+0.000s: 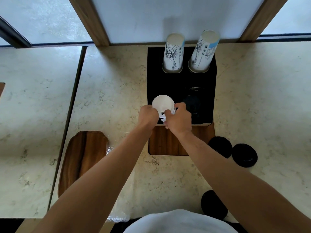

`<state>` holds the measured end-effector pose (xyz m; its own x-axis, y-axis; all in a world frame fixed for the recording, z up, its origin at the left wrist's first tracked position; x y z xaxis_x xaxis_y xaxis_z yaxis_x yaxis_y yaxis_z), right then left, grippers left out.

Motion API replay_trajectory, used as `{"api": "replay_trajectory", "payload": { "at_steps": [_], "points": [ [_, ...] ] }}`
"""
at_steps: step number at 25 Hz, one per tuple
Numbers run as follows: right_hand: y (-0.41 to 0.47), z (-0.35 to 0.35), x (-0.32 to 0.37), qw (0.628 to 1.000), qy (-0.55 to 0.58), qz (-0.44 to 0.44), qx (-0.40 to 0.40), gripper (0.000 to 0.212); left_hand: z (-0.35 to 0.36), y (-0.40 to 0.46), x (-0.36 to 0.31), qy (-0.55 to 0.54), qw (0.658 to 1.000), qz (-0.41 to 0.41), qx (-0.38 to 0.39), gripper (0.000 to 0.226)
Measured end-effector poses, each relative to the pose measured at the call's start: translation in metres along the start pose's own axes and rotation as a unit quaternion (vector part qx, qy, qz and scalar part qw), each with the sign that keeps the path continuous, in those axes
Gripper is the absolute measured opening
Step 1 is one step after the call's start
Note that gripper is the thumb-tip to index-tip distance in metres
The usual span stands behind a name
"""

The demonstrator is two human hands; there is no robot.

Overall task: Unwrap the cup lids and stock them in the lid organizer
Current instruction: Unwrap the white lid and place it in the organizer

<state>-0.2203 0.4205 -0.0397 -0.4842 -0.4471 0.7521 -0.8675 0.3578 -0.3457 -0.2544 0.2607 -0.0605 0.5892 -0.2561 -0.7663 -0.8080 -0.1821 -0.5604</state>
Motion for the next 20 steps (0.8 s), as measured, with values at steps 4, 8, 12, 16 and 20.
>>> {"api": "replay_trajectory", "payload": {
  "at_steps": [4,8,12,16,20],
  "points": [
    [0.009,0.020,-0.001,0.998,-0.012,0.024,0.058,0.041,0.017,-0.005,0.002,-0.109,0.991,-0.078,0.016,0.016],
    [0.019,0.028,-0.011,0.992,-0.011,0.077,0.095,0.036,0.032,-0.007,0.006,-0.195,0.971,-0.140,0.025,0.041],
    [0.022,0.034,-0.014,0.989,-0.023,0.087,0.122,0.040,0.030,-0.002,0.013,-0.207,0.964,-0.166,0.016,0.052],
    [0.021,0.042,-0.014,0.986,-0.038,0.080,0.143,0.043,0.032,-0.001,0.009,-0.251,0.952,-0.175,0.029,0.052],
    [0.019,0.046,-0.014,0.985,-0.026,0.085,0.150,0.041,0.034,-0.005,0.003,-0.277,0.943,-0.181,0.044,0.043]
  ]
}}
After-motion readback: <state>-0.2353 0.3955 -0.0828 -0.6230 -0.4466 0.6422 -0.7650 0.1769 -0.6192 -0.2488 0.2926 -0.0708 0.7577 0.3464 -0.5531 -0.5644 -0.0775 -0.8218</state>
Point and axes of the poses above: each hand's wrist, its own y-axis towards the middle knuckle, its own z-axis out of the palm, x = y × z, the point moved 9 cm from there along y, towards the middle knuckle, and after that the axes turned 5 degrees about -y, right-handed, at the moved point
